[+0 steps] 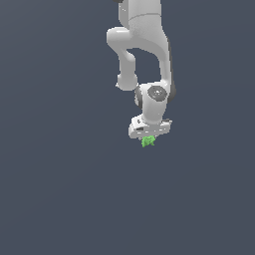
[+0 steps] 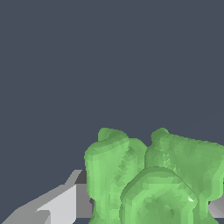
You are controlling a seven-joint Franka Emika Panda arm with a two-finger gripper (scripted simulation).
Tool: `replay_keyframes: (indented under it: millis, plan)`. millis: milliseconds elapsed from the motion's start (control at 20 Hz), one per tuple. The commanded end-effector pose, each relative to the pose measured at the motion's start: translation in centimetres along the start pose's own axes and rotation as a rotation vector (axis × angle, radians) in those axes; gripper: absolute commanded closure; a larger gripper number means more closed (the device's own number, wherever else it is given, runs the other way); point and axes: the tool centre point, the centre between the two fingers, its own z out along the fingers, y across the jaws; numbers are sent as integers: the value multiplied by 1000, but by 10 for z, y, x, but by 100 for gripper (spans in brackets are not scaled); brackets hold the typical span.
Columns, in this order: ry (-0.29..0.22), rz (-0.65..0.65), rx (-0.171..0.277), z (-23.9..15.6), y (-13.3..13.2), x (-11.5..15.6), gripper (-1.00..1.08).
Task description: Pick up the object and move it to a goal position.
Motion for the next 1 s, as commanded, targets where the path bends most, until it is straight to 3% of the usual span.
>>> replay_keyframes:
  millis: [0,500,950]
  plan:
    - [-1,0,0,1,0,0,108]
    - [0,0,0,-1,9,0,108]
    - [0,0,0,-6,68,2,108]
